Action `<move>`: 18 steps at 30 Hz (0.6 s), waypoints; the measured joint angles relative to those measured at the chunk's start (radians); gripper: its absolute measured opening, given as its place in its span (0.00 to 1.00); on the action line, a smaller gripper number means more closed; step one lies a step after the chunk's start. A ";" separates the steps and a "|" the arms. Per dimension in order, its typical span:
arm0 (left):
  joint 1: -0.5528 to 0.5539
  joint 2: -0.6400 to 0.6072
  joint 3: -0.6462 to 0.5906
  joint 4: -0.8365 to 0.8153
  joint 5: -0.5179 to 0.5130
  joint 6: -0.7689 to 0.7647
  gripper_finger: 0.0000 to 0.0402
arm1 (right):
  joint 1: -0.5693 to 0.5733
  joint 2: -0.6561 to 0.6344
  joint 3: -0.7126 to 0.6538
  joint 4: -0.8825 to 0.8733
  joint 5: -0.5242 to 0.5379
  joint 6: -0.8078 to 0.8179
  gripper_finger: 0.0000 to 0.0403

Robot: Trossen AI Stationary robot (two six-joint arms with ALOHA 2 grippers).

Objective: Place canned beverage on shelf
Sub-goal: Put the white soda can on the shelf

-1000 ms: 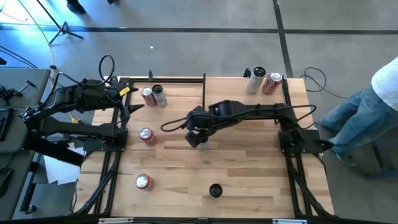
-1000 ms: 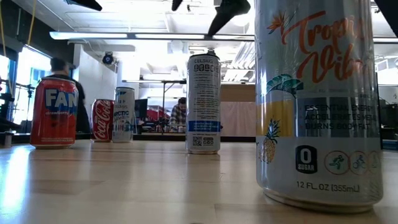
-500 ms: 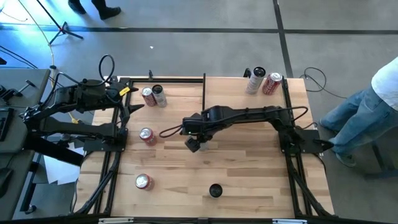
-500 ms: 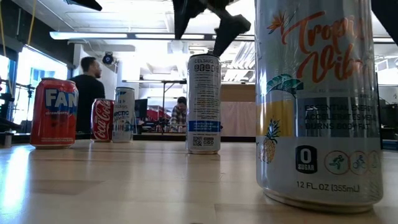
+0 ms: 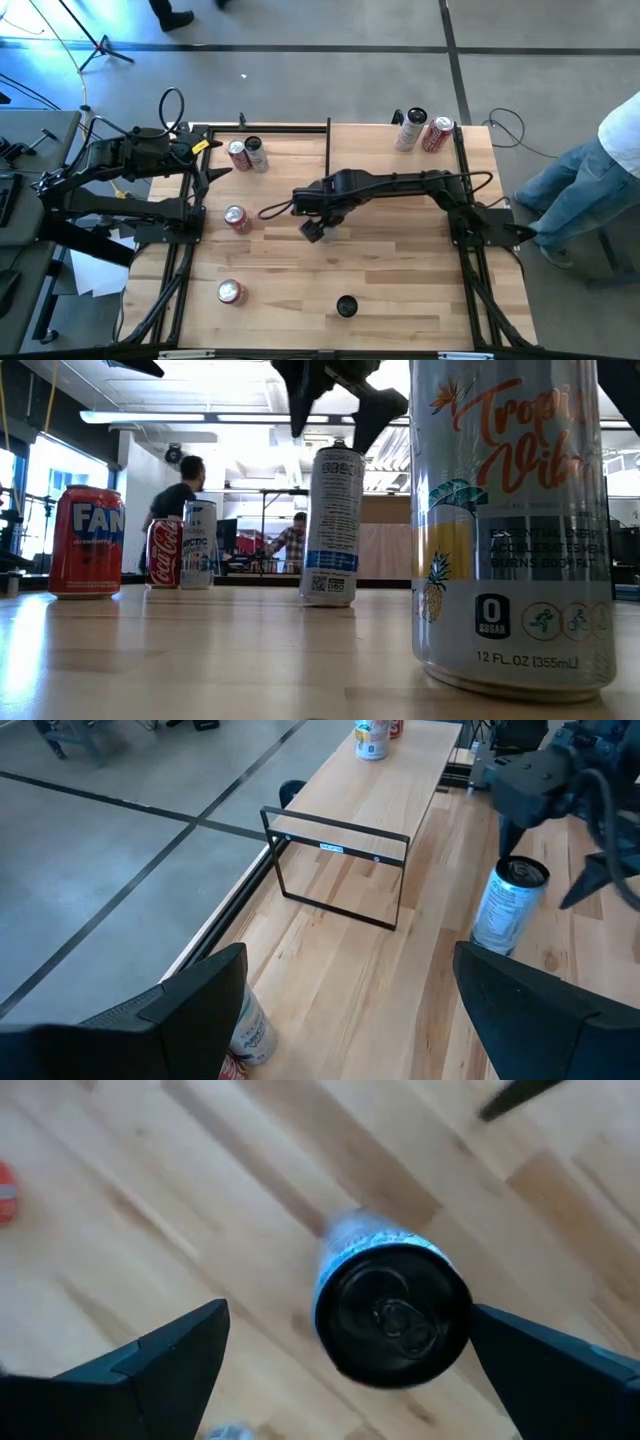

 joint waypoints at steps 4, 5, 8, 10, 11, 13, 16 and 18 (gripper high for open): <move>0.000 0.000 0.000 0.000 0.000 0.000 0.83 | 0.001 0.005 0.010 -0.019 0.032 0.027 0.98; 0.000 0.000 0.000 0.000 0.000 0.000 0.83 | 0.001 0.005 0.011 -0.017 0.032 0.025 0.98; 0.000 0.000 0.000 0.000 0.000 0.000 0.83 | 0.002 0.005 0.013 0.004 0.029 0.018 0.98; 0.000 0.000 0.000 0.000 0.000 0.000 0.83 | 0.002 0.005 0.013 0.010 0.023 0.017 0.98; 0.000 0.000 0.000 0.000 0.000 0.000 0.83 | 0.002 0.005 0.014 0.016 0.018 0.013 0.98; 0.000 0.000 0.000 0.000 0.000 0.000 0.83 | 0.004 0.005 0.014 0.031 0.016 0.012 0.98; 0.000 0.000 0.000 0.000 0.000 0.000 0.83 | 0.007 0.003 0.014 0.053 0.011 0.011 0.98; 0.000 0.000 0.000 0.000 0.000 0.000 0.83 | 0.008 0.004 0.024 0.048 0.012 0.010 0.98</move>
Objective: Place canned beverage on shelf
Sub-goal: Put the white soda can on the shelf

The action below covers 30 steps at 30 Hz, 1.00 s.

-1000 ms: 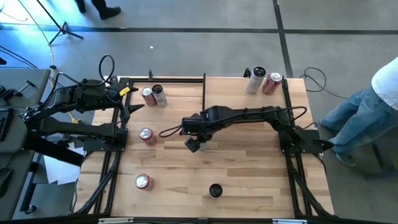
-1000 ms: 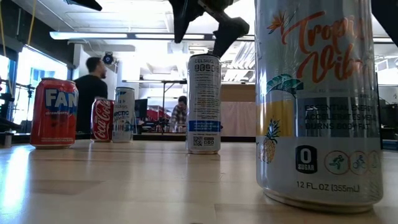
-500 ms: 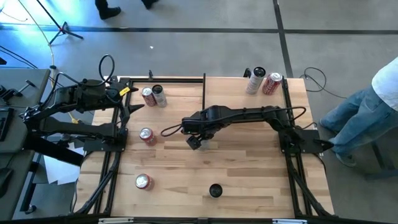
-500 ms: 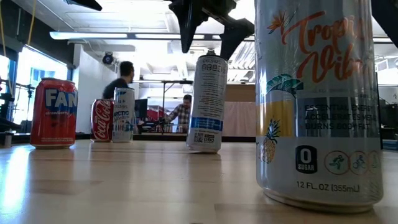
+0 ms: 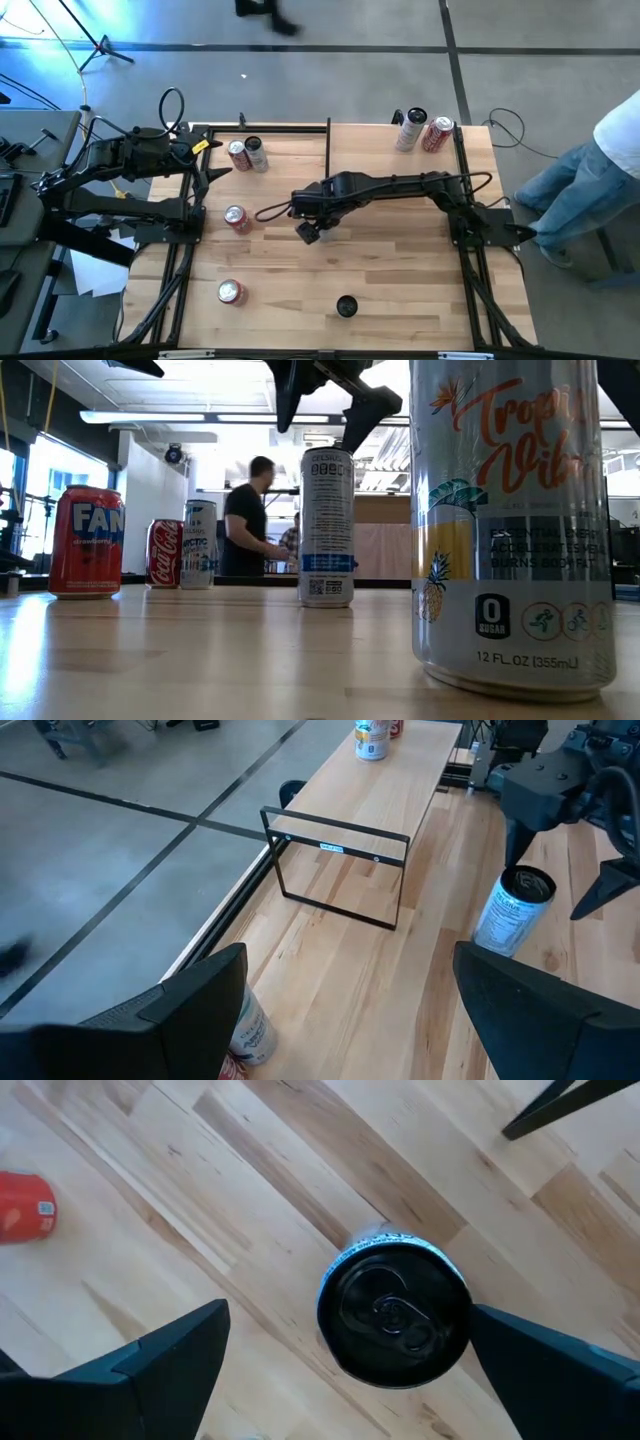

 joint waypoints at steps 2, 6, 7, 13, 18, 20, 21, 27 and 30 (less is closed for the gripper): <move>0.000 0.000 0.000 0.000 0.000 0.000 0.83 | 0.000 0.002 0.015 0.002 -0.006 0.001 0.98; 0.000 0.000 0.000 0.000 0.000 0.000 0.83 | 0.005 0.003 0.073 -0.048 0.029 0.001 0.98; 0.000 0.000 0.000 0.000 0.000 0.000 0.83 | 0.006 0.002 0.086 -0.063 0.039 0.004 0.98; 0.000 0.000 0.000 0.000 0.000 0.000 0.83 | 0.011 0.001 0.075 -0.100 0.010 0.019 0.98; 0.000 0.000 0.000 0.000 0.000 0.000 0.83 | 0.010 0.009 0.041 -0.073 0.003 0.017 0.98; 0.000 0.000 0.000 0.000 0.000 0.000 0.83 | 0.010 0.008 0.041 -0.073 0.003 0.004 0.98; 0.000 0.000 0.000 0.000 0.000 0.000 0.83 | 0.010 0.010 0.041 -0.071 0.003 0.002 0.98; 0.000 0.000 0.000 0.000 0.000 0.000 0.83 | 0.010 0.046 0.040 -0.059 -0.001 -0.025 0.98; 0.000 0.000 0.000 0.001 0.000 0.000 0.83 | 0.007 0.054 0.040 -0.065 -0.006 -0.034 0.97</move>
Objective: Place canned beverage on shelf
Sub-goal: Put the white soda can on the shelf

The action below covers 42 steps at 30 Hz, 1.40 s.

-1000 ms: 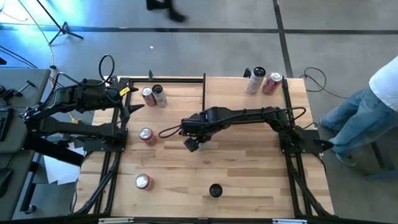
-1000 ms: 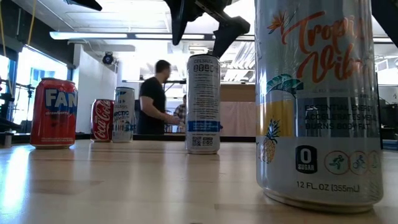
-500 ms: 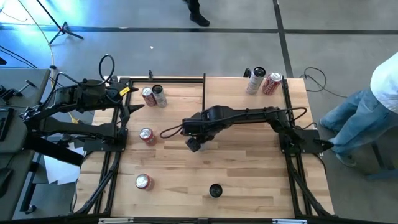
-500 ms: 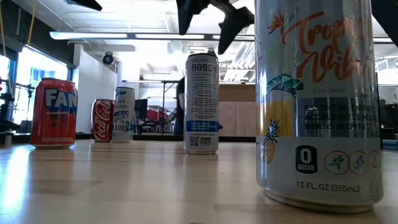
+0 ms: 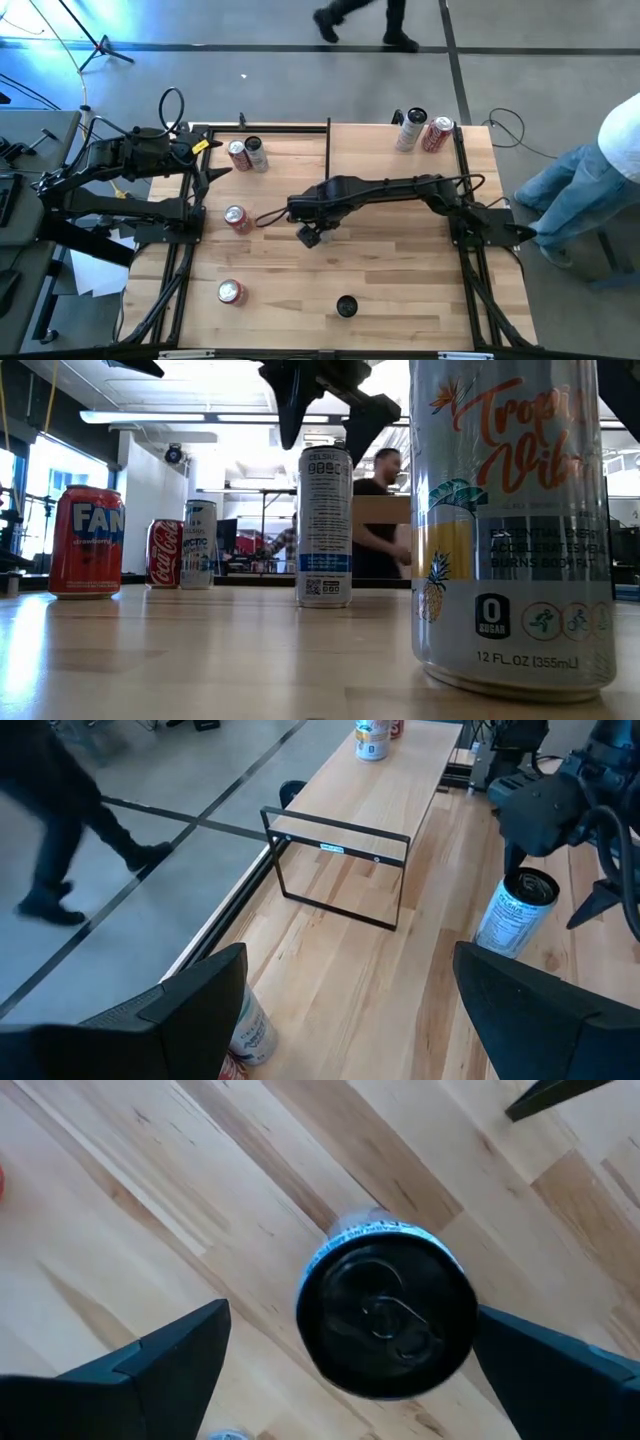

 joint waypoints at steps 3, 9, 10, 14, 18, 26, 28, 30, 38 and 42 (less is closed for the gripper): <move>0.000 0.000 0.000 0.000 0.000 0.000 0.83 | -0.005 0.006 0.000 -0.004 0.005 0.000 0.93; 0.000 0.000 0.000 -0.001 0.000 0.000 0.83 | -0.012 0.007 0.000 0.003 0.019 -0.023 0.79; 0.000 0.000 0.000 -0.001 0.000 0.000 0.83 | -0.012 0.007 0.000 0.008 0.024 -0.028 0.76; 0.000 0.000 0.000 -0.001 0.000 0.000 0.83 | -0.011 0.007 0.000 0.010 0.027 -0.035 0.63; 0.000 0.000 0.000 -0.001 0.000 0.000 0.83 | -0.011 0.006 0.001 0.008 0.008 -0.052 0.58; 0.000 0.000 0.000 -0.001 0.000 0.000 0.83 | -0.009 0.005 0.002 -0.045 -0.050 -0.221 0.58; 0.000 0.000 0.000 -0.001 0.000 0.000 0.83 | -0.003 0.004 0.003 -0.071 -0.064 -0.300 0.58; 0.000 0.000 0.000 -0.001 0.000 0.000 0.83 | 0.003 0.003 0.003 -0.095 -0.086 -0.385 0.58; 0.000 0.000 0.000 -0.001 0.000 0.000 0.83 | 0.026 0.003 0.003 -0.120 -0.100 -0.714 0.59; 0.000 0.000 0.000 -0.001 0.000 0.000 0.83 | 0.031 0.003 0.003 -0.119 -0.089 -0.920 0.59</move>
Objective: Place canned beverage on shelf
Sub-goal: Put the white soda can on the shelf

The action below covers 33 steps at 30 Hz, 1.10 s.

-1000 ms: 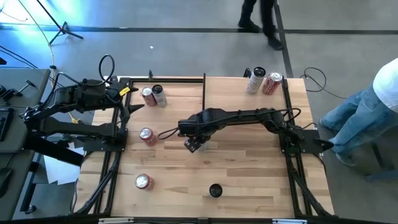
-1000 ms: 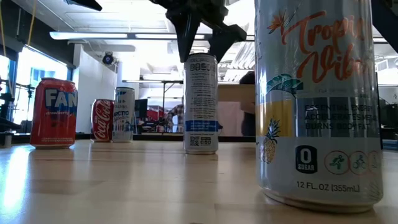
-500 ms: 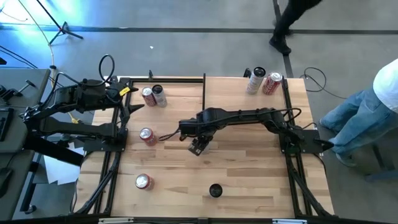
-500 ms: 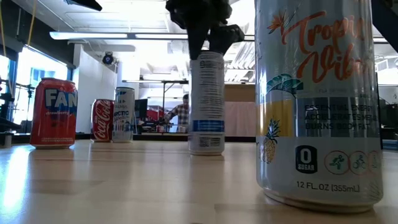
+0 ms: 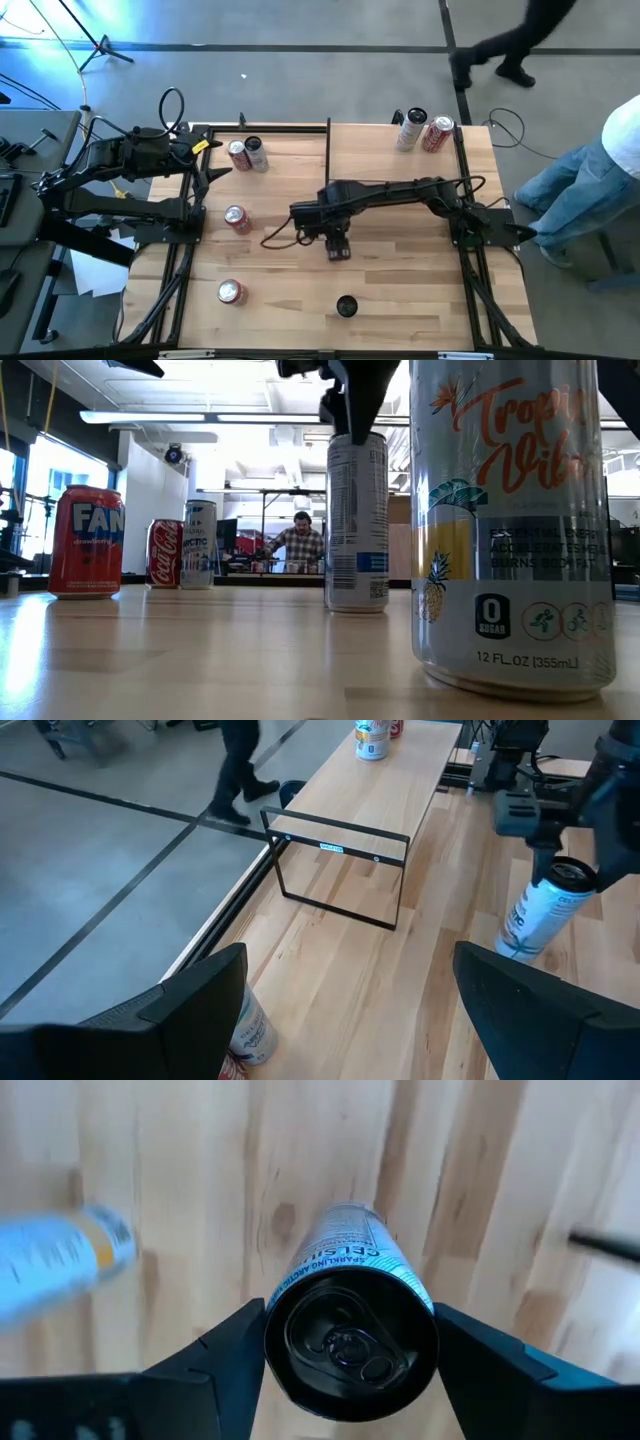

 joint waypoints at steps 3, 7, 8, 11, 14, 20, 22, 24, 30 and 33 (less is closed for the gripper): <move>0.000 0.000 0.000 0.000 0.000 0.000 0.83 | 0.001 0.000 0.000 0.005 0.004 -0.151 0.59; 0.000 0.000 0.000 0.000 0.000 0.000 0.83 | 0.001 0.000 0.000 0.014 0.002 -0.348 0.59; 0.000 0.000 0.000 0.000 0.000 0.000 0.83 | 0.001 0.000 0.000 0.015 0.003 -0.395 0.59; 0.000 0.000 0.000 0.000 0.000 0.000 0.83 | 0.001 0.000 0.000 0.021 0.003 -0.502 0.59; 0.000 0.000 0.000 0.000 0.000 0.000 0.83 | -0.010 0.000 0.000 0.021 0.049 -0.526 0.59; 0.000 0.000 0.000 0.000 0.000 0.000 0.83 | -0.058 0.000 0.000 0.032 0.064 -0.555 0.59; 0.000 0.000 0.000 0.000 0.000 0.000 0.83 | -0.056 0.000 0.000 0.043 0.064 -0.549 0.59; 0.000 0.000 0.000 0.000 0.000 0.000 0.83 | -0.056 0.000 -0.001 0.057 0.063 -0.546 0.59; 0.000 0.000 0.000 0.000 0.000 0.000 0.83 | -0.058 0.000 -0.001 0.083 0.032 -0.494 0.59; 0.000 0.000 0.000 0.000 0.000 0.000 0.83 | -0.057 0.001 -0.002 0.112 0.016 -0.466 0.59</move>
